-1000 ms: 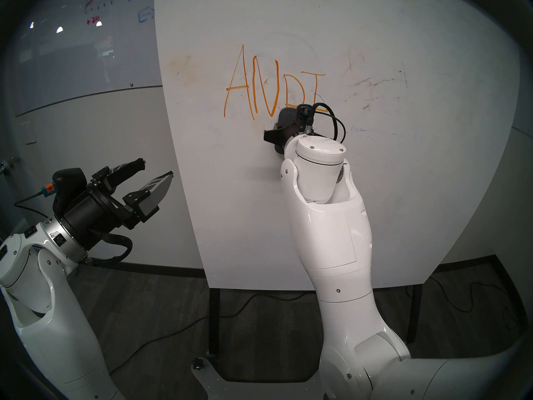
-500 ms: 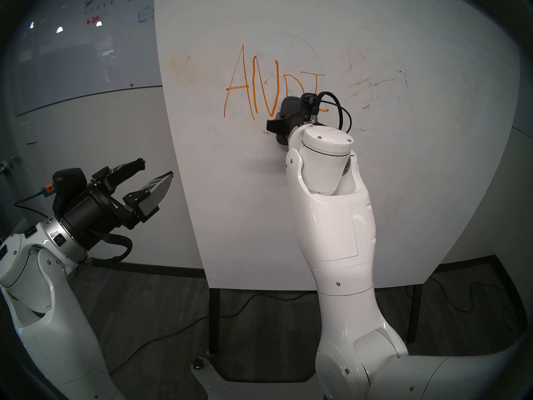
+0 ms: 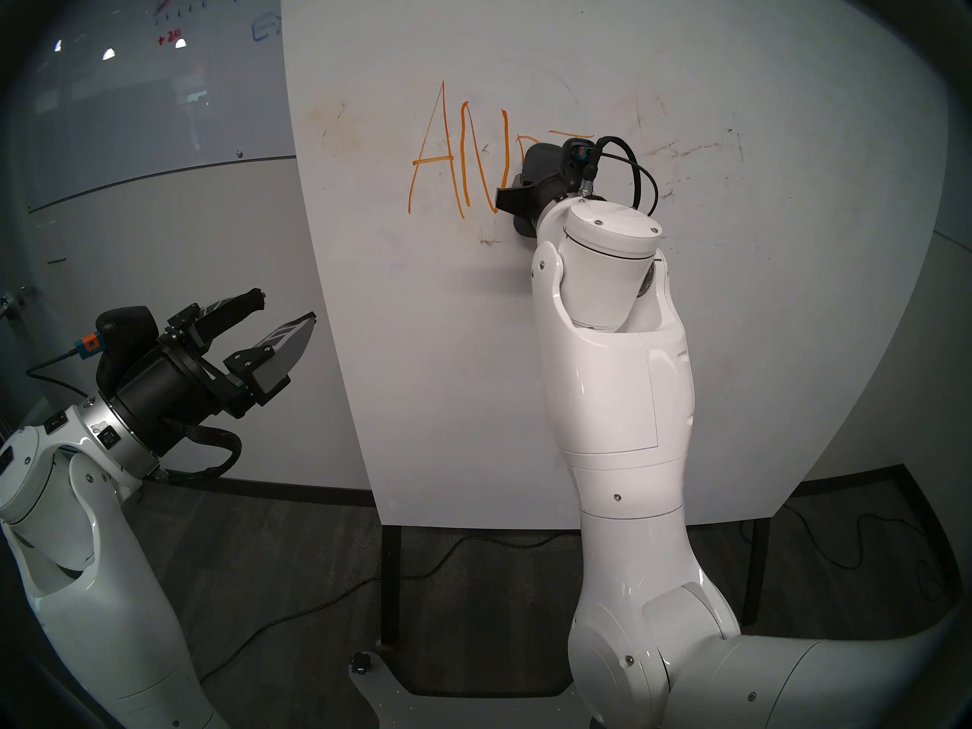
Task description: Erase all marks on the whiteboard with the eraser
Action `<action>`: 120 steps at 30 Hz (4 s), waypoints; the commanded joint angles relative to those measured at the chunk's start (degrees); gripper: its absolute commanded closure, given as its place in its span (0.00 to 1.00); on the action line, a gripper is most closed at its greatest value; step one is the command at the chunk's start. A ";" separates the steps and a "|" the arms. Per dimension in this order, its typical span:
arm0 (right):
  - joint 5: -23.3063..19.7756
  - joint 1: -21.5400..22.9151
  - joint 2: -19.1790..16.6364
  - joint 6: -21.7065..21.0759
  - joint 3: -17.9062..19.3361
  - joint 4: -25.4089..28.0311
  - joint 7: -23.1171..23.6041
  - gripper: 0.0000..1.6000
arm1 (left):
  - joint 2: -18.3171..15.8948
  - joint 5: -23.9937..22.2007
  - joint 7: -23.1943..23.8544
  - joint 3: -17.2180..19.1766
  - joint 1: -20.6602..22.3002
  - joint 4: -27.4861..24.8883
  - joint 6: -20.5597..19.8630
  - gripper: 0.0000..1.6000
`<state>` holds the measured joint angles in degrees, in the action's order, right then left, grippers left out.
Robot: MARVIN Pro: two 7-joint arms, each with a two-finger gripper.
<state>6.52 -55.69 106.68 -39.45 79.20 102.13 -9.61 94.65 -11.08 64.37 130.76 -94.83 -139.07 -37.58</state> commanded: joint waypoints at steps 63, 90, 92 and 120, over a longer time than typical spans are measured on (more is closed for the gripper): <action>4.74 12.18 1.03 -0.24 8.14 -9.46 0.62 1.00 | -0.11 -0.22 -0.28 -0.17 -0.03 -0.93 -0.11 0.00; 4.91 8.20 1.16 -1.99 7.18 -6.03 1.36 1.00 | -0.10 -0.19 -0.26 -0.16 -0.01 -0.93 -0.11 0.00; 4.95 7.97 1.18 -2.12 7.12 -5.80 1.38 1.00 | -0.11 -0.19 -0.26 -0.16 -0.02 -0.93 -0.11 0.00; 5.49 3.96 0.90 -3.43 6.45 -3.10 1.99 1.00 | -0.11 -0.17 -0.24 -0.15 -0.01 -0.93 -0.11 0.00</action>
<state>11.22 -49.10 109.14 -41.14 83.45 101.39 -6.51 94.65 -11.08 64.19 130.74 -94.81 -139.08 -37.63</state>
